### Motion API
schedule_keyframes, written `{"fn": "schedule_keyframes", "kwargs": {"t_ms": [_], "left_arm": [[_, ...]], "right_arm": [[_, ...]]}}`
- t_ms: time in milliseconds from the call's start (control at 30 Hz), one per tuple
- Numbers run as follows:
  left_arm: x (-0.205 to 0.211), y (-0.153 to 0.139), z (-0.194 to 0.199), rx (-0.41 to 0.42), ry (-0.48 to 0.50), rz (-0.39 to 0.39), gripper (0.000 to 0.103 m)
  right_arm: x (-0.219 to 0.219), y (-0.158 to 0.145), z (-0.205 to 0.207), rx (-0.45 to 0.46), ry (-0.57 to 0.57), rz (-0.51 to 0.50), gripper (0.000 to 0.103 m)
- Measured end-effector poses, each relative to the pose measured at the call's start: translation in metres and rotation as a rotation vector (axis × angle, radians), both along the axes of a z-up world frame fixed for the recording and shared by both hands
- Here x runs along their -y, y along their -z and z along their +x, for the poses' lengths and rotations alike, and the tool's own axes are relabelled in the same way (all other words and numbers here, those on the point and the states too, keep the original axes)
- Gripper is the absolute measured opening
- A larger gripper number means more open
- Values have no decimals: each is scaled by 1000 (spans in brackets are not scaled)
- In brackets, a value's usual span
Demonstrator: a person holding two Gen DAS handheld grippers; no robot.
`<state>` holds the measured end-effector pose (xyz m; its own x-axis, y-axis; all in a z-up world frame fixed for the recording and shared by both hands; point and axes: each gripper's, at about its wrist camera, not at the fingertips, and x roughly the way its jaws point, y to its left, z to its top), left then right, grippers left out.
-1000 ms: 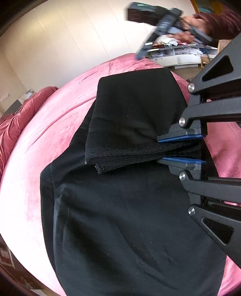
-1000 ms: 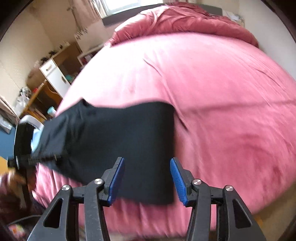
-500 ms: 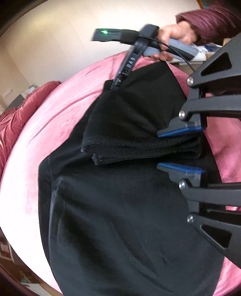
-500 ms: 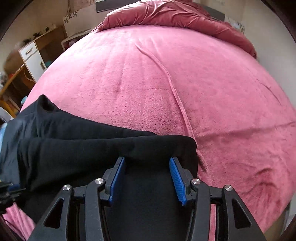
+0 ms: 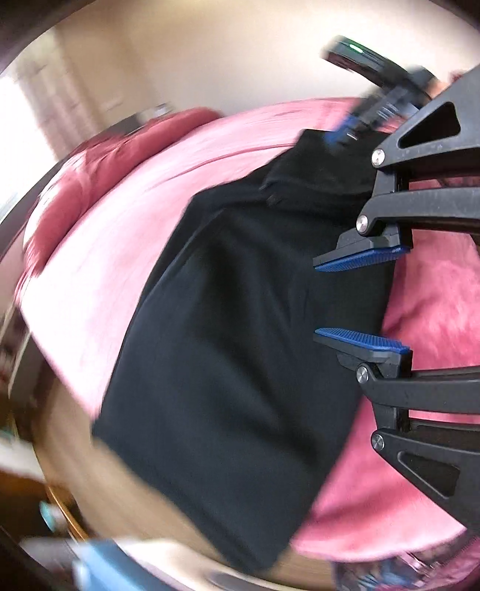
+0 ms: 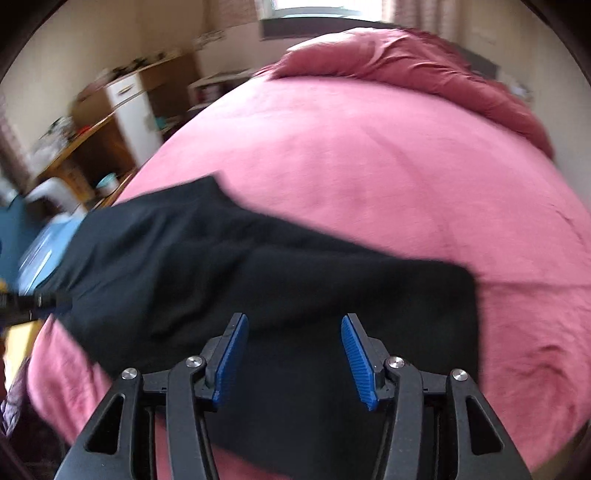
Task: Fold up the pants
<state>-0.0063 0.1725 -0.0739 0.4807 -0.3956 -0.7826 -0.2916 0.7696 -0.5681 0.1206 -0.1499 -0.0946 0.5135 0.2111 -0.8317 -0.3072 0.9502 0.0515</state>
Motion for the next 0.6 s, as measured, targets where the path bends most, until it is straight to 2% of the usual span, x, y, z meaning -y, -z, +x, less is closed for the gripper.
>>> {"fn": "schedule_keyframes", "kwargs": {"t_ms": [133,267,367,433,600], "left_arm": [[-47,0,-26,-22,-164,-30,32],[-91,11,-56,-68,-324,-110,32],[-108,26,-67,-106,-415,-171,32],[-114,35,-69,-111,-453,-213,32],[-122,51,-60,-132,-493,-220,32]], "right_arm": [[-25,15,-18,-49,-45,27,54],[-35,24,-28,-52,-63,14,54],[-28,24,-28,-69,-48,42,57],[-25,26,-26,-78,-36,55,59],[-23,27,-27,-76,-33,49,61]]}}
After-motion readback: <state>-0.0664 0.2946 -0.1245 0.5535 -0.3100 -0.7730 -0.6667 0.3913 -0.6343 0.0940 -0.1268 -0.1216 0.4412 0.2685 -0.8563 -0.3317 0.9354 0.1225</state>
